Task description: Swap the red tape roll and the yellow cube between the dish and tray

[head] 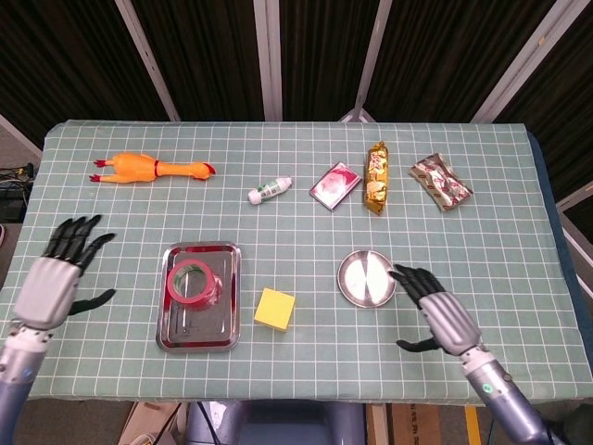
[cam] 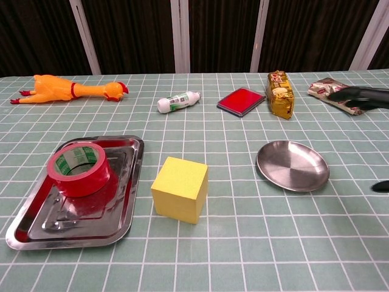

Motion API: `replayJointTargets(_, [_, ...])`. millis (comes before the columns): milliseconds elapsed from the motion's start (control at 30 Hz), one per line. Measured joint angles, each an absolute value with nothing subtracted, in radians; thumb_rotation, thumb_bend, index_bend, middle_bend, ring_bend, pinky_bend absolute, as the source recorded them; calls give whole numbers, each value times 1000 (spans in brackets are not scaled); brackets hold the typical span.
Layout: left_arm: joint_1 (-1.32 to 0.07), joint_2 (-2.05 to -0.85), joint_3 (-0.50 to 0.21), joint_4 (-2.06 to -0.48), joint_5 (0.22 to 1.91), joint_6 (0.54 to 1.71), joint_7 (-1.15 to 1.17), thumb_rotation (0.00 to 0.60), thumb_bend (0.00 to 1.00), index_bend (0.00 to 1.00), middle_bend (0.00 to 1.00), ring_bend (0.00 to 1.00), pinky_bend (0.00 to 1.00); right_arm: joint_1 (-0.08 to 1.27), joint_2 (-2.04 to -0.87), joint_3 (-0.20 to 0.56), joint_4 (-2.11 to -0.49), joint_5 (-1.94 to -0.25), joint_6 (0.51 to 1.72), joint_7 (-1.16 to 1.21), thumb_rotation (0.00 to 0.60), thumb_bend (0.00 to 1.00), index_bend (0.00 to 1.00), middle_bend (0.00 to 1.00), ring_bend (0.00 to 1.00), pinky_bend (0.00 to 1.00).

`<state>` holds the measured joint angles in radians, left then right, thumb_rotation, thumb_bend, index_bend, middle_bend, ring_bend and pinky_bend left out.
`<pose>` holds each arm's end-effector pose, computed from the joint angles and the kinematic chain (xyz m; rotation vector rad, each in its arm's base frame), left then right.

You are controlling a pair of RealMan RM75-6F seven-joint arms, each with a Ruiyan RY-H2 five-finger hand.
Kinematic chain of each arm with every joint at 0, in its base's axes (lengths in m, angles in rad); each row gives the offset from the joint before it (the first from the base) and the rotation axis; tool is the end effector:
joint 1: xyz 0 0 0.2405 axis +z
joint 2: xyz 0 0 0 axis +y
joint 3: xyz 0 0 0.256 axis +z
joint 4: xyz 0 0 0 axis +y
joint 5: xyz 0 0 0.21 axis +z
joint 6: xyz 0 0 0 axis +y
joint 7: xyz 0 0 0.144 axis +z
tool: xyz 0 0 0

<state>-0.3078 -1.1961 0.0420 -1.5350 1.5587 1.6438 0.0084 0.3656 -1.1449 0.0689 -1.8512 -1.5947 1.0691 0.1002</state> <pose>-0.2655 0.2262 0.1465 -1.5124 -0.6761 -1.1426 -0.1975 -0.2302 0.0780 1.8458 -1.2205 1.1244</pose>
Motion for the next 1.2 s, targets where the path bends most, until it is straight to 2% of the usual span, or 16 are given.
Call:
replayJointTargets(100, [-245, -1215, 47, -1458, 1562, 1691, -64, 600, 12, 186, 0, 0, 3, 450, -1175, 90, -1895, -1606, 981, 48, 600, 0, 28, 0, 0, 0])
replayJointTargets(233, [-221, -1229, 42, -1431, 1571, 1698, -78, 600, 13, 187, 0, 0, 3, 551, -1246, 133, -1930, -1566, 873, -20, 600, 0, 28, 0, 0, 0])
replayJointTargets(500, [-200, -1243, 10, -1416, 1563, 1680, -76, 600, 27, 187, 0, 0, 3, 688, -1410, 206, -1926, -1350, 763, -130, 600, 0, 28, 0, 0, 0])
replayJointTargets(800, [-189, -1244, -5, -1418, 1565, 1664, -66, 600, 27, 187, 0, 0, 3, 839, -1587, 244, -1785, -1128, 708, -228, 600, 0, 28, 0, 0, 0])
replayJointTargets(1033, [-181, -1235, -16, -1423, 1559, 1647, -63, 600, 27, 187, 0, 0, 3, 893, -1639, 249, -1692, -1061, 703, -248, 600, 0, 28, 0, 0, 2])
replayJointTargets(1100, [-181, -1231, -18, -1427, 1555, 1635, -66, 600, 27, 187, 0, 0, 3, 905, -1649, 250, -1667, -1044, 702, -247, 600, 0, 28, 0, 3, 28])
replayJointTargets(1200, [-182, -1227, -20, -1430, 1554, 1619, -78, 600, 28, 187, 0, 0, 4, 919, -1659, 247, -1637, -1025, 703, -248, 600, 0, 32, 0, 65, 126])
